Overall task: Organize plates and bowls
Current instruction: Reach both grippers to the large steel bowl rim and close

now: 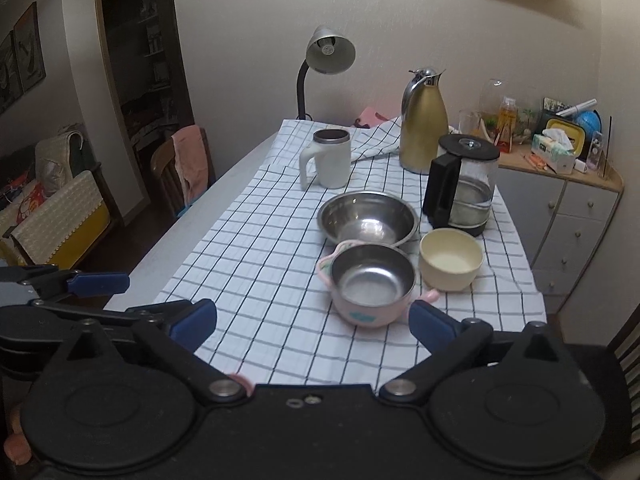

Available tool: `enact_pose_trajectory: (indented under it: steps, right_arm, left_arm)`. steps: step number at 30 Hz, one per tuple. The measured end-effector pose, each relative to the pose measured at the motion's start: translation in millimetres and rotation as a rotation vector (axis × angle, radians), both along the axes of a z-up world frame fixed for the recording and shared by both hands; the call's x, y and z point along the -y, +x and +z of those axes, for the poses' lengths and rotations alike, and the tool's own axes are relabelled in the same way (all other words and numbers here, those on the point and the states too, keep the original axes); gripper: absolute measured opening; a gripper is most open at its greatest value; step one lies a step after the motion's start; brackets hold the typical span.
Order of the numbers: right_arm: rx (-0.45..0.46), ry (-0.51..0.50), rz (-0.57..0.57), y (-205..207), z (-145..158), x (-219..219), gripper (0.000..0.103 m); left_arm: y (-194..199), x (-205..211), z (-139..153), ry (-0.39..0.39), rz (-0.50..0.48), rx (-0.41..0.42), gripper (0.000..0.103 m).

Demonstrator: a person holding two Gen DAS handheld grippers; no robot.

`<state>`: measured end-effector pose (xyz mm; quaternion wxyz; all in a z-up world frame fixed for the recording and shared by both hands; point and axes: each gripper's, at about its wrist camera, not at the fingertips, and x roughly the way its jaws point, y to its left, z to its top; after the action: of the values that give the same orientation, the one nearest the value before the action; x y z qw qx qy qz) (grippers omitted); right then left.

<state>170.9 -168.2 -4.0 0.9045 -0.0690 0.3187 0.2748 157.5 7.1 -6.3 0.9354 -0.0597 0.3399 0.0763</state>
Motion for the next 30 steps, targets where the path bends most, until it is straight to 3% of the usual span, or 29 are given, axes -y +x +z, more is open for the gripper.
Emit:
enact_pose_trajectory:
  steps: [9, 17, 30]
  right_arm:
    - [0.003, -0.048, 0.008, 77.9, -0.1, 10.1, 0.103]
    - [-0.039, -0.069, -0.007, 154.8, -6.2, 12.1, 0.103]
    - [-0.167, -0.133, -0.055, 266.9, -47.8, -26.0, 0.096]
  left_arm:
    - [79.1, 12.9, 1.6, 0.046, 0.028, -0.025, 0.077]
    - [152.5, 2.2, -8.6, 0.027, 0.078, -0.088, 0.077]
    - [259.6, -32.5, -40.4, -0.001, 0.141, -0.184, 0.077]
